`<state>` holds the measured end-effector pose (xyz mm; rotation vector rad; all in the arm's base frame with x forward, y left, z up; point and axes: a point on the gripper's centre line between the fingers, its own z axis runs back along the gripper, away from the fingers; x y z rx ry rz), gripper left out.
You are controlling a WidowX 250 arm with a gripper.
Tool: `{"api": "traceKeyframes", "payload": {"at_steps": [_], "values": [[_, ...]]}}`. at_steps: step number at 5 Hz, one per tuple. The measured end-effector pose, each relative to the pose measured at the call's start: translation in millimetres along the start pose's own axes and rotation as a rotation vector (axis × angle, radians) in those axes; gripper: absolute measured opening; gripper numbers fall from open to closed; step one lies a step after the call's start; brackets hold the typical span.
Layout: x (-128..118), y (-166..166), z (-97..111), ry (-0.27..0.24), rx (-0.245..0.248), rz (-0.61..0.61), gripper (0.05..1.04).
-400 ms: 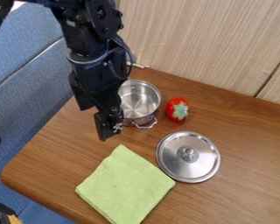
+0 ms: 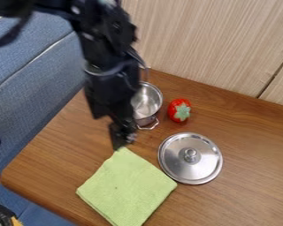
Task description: Moved the silver lit over the silver pot to close it
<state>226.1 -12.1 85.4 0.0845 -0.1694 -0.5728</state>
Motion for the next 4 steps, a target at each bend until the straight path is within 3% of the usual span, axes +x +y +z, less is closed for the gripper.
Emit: {"api": "traceKeyframes", "payload": {"at_steps": [1, 2, 3, 4], "values": [[13, -9, -10, -0.010, -0.023, -0.045, 0.999], [39, -20, -36, -0.013, -0.079, -0.108, 0.999], [57, -24, -62, -0.050, -0.101, -0.112, 0.999], [78, -28, -88, -0.050, -0.106, -0.178, 0.999]]}}
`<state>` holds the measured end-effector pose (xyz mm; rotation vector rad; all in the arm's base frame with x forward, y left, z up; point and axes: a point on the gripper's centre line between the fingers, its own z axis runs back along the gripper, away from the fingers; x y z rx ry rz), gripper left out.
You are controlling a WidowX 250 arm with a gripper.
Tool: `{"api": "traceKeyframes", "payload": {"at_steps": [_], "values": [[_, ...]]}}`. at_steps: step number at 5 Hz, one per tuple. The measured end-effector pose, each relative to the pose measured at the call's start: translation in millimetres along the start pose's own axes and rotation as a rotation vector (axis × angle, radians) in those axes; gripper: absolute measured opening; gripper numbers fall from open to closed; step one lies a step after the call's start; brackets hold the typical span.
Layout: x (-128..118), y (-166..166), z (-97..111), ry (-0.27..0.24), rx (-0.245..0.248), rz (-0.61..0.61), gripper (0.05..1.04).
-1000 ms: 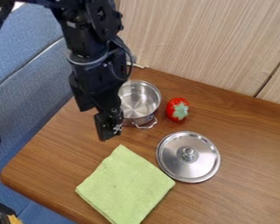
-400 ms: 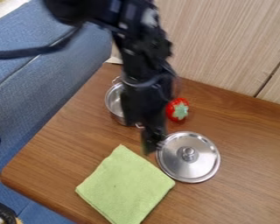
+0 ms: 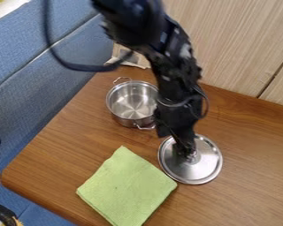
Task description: Moved the silver lit over the silver pot to close it
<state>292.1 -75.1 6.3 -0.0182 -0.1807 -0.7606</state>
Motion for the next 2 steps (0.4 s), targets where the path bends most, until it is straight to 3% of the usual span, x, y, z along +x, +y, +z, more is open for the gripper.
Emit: {"api": "traceKeyframes", "payload": {"at_steps": [2], "values": [[20.1, -2.5, -26.8, 0.020, -0.021, -0.057, 1.000]]}}
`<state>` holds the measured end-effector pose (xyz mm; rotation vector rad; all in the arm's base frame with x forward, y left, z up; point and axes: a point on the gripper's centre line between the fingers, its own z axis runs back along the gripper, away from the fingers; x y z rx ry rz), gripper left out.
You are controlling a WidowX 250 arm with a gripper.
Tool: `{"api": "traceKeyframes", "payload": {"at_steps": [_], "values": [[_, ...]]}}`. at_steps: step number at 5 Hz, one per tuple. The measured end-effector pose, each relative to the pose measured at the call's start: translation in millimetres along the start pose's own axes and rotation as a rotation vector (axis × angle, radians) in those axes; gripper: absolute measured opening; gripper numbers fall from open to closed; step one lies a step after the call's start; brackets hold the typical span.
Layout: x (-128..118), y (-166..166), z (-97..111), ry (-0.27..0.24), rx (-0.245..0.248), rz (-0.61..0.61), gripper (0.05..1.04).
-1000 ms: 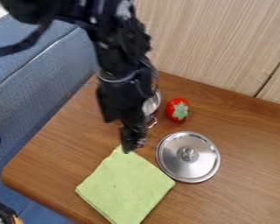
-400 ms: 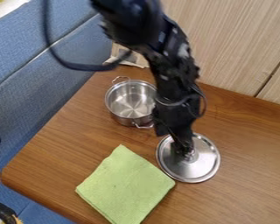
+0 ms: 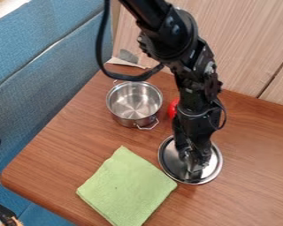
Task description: Moved the silver lit over the silver pot to close it
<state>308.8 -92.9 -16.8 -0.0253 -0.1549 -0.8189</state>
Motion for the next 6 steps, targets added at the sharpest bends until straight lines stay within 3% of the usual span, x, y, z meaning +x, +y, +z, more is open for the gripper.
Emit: {"api": "traceKeyframes", "payload": {"at_steps": [1, 3, 4, 6], "values": [[10, 2, -2, -0.014, -0.016, -0.031, 0.951], [9, -6, -2, -0.015, 0.004, -0.047, 0.423], [10, -11, -3, -0.006, 0.008, -0.061, 0.284], [10, -20, -1, 0.009, -0.004, -0.092, 0.283]]}}
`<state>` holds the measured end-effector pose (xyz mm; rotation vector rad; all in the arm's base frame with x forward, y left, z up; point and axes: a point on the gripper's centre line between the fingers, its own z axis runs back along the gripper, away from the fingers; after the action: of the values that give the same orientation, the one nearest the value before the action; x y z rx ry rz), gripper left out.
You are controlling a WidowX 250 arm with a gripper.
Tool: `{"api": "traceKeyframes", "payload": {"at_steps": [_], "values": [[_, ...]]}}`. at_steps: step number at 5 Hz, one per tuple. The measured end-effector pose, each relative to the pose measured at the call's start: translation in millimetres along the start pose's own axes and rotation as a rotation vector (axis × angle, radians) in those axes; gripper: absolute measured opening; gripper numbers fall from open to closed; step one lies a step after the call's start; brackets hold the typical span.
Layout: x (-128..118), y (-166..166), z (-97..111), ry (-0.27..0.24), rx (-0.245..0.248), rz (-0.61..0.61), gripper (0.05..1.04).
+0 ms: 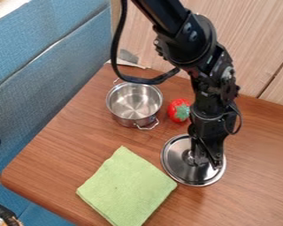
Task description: Moved the silver lit over the silver pot to close it
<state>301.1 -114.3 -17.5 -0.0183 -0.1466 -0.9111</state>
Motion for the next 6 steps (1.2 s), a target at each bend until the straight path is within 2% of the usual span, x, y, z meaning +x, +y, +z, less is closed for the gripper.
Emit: {"api": "traceKeyframes", "payload": {"at_steps": [1, 2, 3, 4, 5, 6], "values": [[7, -6, 2, -0.027, -0.043, -0.016, 0.283], [23, -11, 11, -0.047, -0.049, -0.066, 0.282], [28, -3, 42, -0.085, -0.013, -0.064, 0.282], [16, 11, 75, -0.061, 0.068, -0.006, 0.282], [-19, 30, 97, -0.011, 0.129, 0.080, 0.282], [-55, 64, 107, 0.005, 0.155, 0.214, 0.282]]}}
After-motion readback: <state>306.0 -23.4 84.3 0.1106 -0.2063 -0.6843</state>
